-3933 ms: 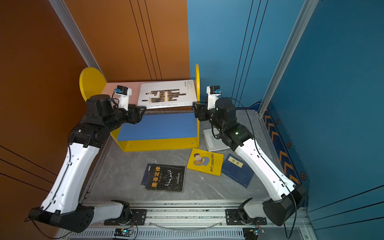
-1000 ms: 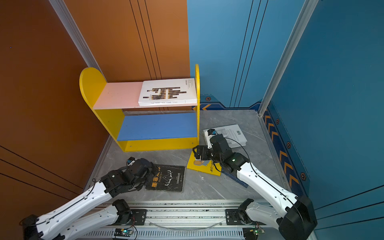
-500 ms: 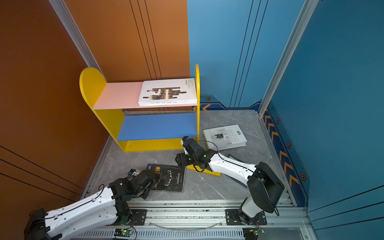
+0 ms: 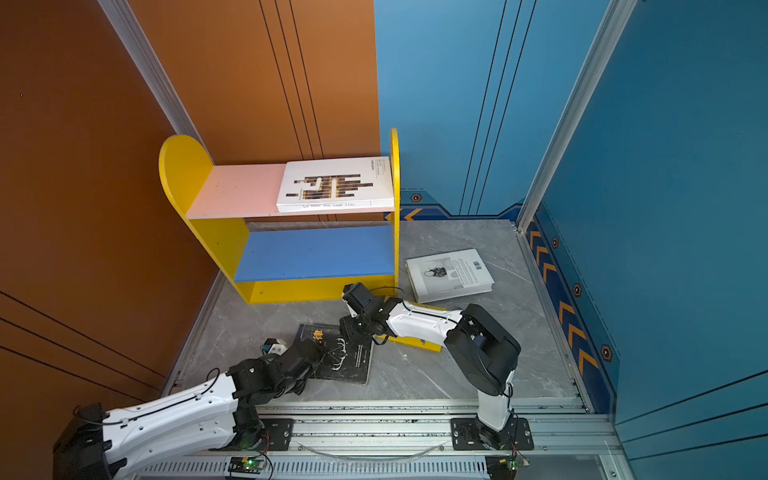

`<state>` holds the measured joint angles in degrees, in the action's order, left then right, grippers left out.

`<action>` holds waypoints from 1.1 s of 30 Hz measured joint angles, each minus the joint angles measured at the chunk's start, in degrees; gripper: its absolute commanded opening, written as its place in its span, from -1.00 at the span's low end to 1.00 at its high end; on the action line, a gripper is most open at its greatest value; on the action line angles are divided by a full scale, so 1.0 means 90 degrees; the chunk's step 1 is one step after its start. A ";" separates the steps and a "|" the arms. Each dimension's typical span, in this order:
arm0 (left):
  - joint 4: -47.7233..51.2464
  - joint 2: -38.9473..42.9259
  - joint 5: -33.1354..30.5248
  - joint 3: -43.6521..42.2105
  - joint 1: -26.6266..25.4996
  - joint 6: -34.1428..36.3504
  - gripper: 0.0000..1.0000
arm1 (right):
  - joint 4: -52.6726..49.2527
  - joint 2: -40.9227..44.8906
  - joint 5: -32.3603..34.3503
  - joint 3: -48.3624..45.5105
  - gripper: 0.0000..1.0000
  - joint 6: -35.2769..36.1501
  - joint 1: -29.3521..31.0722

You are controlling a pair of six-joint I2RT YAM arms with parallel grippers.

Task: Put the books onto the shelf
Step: 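Grip the black book's edges with both grippers and tilt it up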

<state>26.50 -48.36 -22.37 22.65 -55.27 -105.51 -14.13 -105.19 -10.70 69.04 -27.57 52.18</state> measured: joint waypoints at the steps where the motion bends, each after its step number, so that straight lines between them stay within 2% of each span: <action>1: -0.0002 0.0049 -0.0012 -0.0012 0.0000 -0.0002 0.84 | -0.0036 0.0000 0.0007 0.0015 0.10 0.0029 -0.0007; 13: 0.0685 0.0333 0.0359 0.0000 -0.0262 -0.0070 0.79 | -0.0362 0.0265 0.0007 0.0012 0.09 0.0080 -0.0614; 19: 0.0702 0.0260 0.0415 -0.0012 -0.0483 -0.0291 0.78 | -0.0359 0.0440 -0.0308 0.0015 0.09 0.0066 -0.0605; 25: 0.0170 0.0260 0.0321 -0.0355 -0.0576 -0.0427 0.75 | -0.0381 0.0425 -0.0459 0.0015 0.07 0.0211 -0.0483; 27: -0.0165 0.0291 0.0172 -0.0522 -0.0578 -0.0444 0.64 | -0.0389 0.0381 -0.0454 0.0015 0.06 0.0328 -0.0413; 33: -0.0753 0.0488 -0.0350 -0.0828 -0.0617 -0.0136 0.60 | -0.0435 -0.0153 -0.0449 0.0015 -0.06 0.0631 -0.0223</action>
<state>19.73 -43.97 -25.52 15.20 -60.82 -106.74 -18.04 -106.56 -14.74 69.17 -21.89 50.17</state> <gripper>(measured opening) 0.811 0.479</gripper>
